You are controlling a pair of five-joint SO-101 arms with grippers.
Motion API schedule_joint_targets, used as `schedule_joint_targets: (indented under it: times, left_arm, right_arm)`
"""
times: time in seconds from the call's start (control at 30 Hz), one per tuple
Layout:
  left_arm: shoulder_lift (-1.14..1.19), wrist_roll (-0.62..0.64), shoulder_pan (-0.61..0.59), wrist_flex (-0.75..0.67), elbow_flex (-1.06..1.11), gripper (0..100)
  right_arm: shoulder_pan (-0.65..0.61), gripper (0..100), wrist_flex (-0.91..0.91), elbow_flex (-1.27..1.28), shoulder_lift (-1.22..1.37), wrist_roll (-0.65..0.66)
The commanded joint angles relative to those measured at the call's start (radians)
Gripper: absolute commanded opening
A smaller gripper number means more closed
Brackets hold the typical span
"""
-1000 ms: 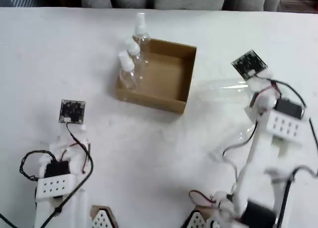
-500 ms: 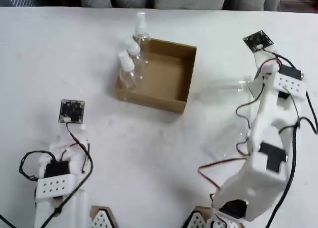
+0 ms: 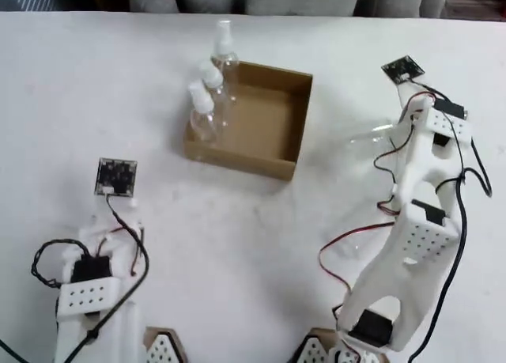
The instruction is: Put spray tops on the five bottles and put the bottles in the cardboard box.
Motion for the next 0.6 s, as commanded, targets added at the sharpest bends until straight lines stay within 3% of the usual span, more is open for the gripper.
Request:
schedule_joint_targets:
  times: [0.0, 0.13, 0.57]
  left_arm:
    - [-0.019, -0.009, 0.012, -0.032, -0.008, 2]
    - [-0.019, -0.009, 0.012, -0.032, -0.008, 2]
    - [-0.019, -0.009, 0.012, -0.032, -0.008, 2]
  right_arm:
    - [-0.030, 13.8, 0.001, -0.052, -0.050, -0.089]
    - [-0.041, 13.8, 0.001, -0.092, -0.068, -0.170]
    - [-0.090, 13.8, -0.001, -0.114, -0.012, -0.227]
